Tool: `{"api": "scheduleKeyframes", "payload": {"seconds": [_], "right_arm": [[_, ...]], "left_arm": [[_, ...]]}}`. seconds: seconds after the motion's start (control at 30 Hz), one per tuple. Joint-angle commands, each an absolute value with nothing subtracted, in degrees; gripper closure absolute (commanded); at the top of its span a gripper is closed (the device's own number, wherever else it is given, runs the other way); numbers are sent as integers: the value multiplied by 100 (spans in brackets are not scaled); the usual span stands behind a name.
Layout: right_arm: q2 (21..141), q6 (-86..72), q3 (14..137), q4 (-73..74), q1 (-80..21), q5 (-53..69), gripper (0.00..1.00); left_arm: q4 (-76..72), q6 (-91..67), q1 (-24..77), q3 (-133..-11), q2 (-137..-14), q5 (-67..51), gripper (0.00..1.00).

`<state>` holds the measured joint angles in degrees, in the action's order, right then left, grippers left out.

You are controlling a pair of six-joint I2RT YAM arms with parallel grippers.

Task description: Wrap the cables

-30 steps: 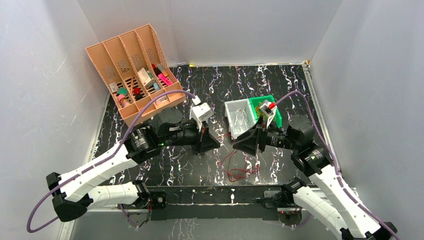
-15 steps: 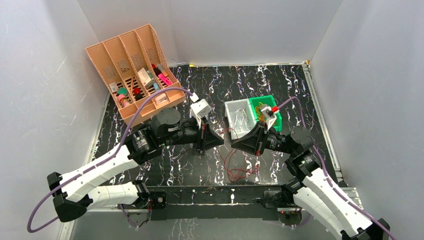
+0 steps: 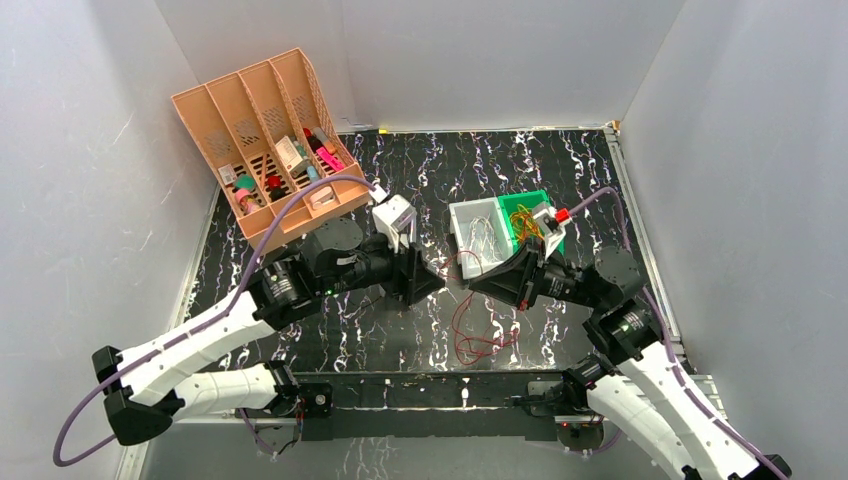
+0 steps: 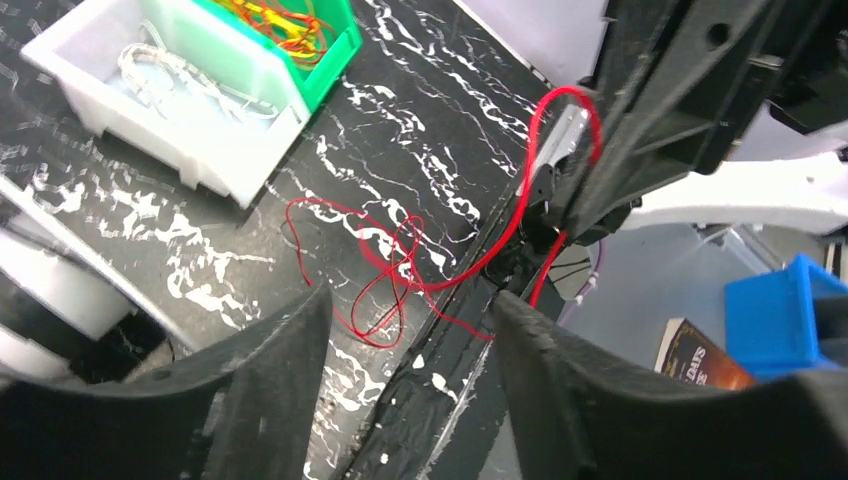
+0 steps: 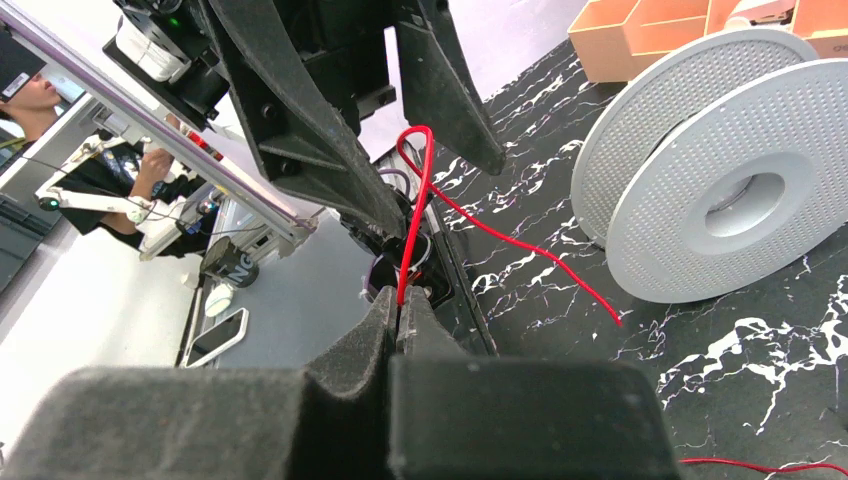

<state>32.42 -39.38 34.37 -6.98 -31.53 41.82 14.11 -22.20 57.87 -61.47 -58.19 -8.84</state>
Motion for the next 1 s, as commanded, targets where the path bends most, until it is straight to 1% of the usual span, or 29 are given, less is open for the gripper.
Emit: {"api": "scheduleKeyframes", "payload": {"seconds": [0.0, 0.13, 0.27, 0.5, 0.73, 0.97], "right_arm": [[3476, -3435, 4090, -66, -3164, 4021, 100], [3914, -3219, 4624, 478, -3162, 3857, 100], [4388, -3190, 5097, 862, -3164, 3593, 100], [5321, -3698, 5888, 1298, -3173, 3474, 100], [5918, -4579, 6348, 1265, -3273, 3482, 100], [6244, -5435, 6583, 724, -3587, 3521, 100]], "left_arm": [[1898, -2067, 5801, -6436, -5457, -4, 34], [2386, -1877, 5801, -6629, -5233, 803, 19], [2780, -1691, 5801, -6774, -5005, 1504, 13], [3362, -1518, 5801, -6908, -4901, 2612, 8], [4000, -1699, 5801, -6890, -5254, 3968, 4], [3875, -1584, 5639, -6787, -5441, 4029, 2]]}}
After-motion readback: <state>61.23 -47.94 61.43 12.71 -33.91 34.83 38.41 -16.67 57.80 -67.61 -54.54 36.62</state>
